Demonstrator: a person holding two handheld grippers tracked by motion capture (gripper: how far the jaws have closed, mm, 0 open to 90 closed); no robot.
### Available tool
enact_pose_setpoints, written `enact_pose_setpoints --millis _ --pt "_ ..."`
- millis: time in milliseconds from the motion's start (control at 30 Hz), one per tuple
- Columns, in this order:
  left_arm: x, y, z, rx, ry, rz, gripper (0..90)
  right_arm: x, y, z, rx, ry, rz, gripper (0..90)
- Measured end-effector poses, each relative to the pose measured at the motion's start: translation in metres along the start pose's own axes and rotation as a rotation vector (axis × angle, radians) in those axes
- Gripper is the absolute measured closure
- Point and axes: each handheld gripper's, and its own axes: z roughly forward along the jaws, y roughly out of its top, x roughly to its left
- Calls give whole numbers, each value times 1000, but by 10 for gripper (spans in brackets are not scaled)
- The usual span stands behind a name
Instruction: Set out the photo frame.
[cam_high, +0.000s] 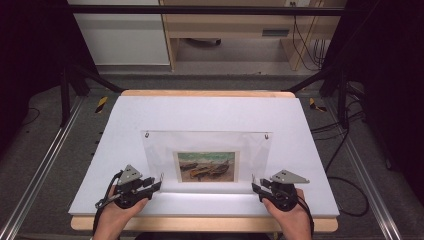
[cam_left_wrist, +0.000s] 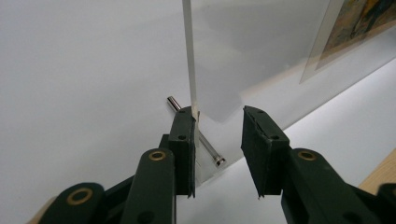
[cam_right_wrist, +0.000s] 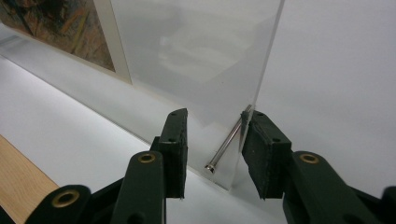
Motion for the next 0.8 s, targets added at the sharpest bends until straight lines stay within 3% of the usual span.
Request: enact_pose_setpoints --millis 800 --pt "1 0 1 0 -3 19 640 0 0 0 -2 2 -1 613"
